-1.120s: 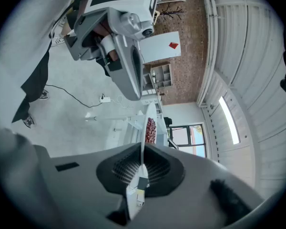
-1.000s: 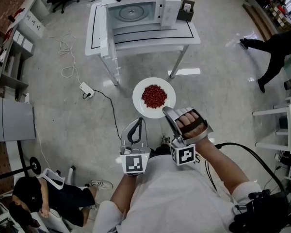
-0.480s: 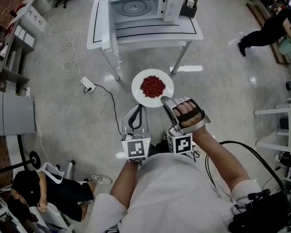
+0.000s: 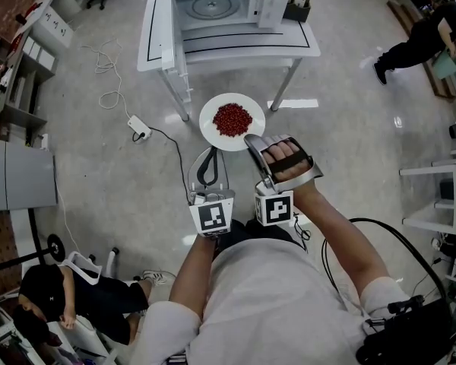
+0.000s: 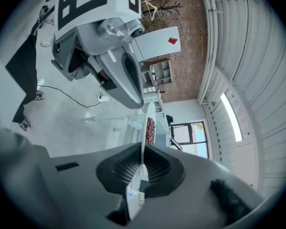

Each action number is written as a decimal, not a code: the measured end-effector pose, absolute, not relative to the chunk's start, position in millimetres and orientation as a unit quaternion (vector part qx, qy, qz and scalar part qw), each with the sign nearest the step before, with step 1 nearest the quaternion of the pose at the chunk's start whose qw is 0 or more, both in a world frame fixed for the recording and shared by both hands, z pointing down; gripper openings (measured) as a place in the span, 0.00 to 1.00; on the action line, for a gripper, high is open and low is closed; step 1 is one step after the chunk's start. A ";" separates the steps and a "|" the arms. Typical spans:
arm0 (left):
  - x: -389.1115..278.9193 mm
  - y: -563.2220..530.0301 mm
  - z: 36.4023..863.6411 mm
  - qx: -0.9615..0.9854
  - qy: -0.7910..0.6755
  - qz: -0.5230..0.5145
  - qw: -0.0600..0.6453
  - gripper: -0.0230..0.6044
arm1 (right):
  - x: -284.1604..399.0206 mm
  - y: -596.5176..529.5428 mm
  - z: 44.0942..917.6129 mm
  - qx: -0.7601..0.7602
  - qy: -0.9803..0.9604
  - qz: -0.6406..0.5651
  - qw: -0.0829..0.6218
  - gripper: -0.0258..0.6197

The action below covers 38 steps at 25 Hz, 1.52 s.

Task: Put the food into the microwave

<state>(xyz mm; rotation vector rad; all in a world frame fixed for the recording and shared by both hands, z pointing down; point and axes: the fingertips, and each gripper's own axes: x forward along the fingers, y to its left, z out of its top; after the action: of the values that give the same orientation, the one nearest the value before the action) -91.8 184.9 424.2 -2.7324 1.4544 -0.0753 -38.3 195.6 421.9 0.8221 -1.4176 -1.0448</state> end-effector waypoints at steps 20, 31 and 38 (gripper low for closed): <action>-104.7 168.1 423.2 -0.909 0.414 -0.026 0.045 0.05 | -47.3 182.2 420.2 0.390 -0.565 -0.411 0.600 0.08; -69.5 133.5 419.6 -0.915 0.399 -0.029 0.054 0.05 | -17.7 149.6 420.3 0.406 -0.562 -0.402 0.598 0.08; -32.3 87.6 425.2 -0.914 0.400 -0.046 0.055 0.05 | 13.4 96.3 424.3 0.401 -0.573 -0.412 0.584 0.07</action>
<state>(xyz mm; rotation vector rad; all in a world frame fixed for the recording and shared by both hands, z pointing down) -32.3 87.6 425.2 -2.7734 1.2141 -0.1408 13.4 96.3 424.3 0.9355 -1.3362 -0.9616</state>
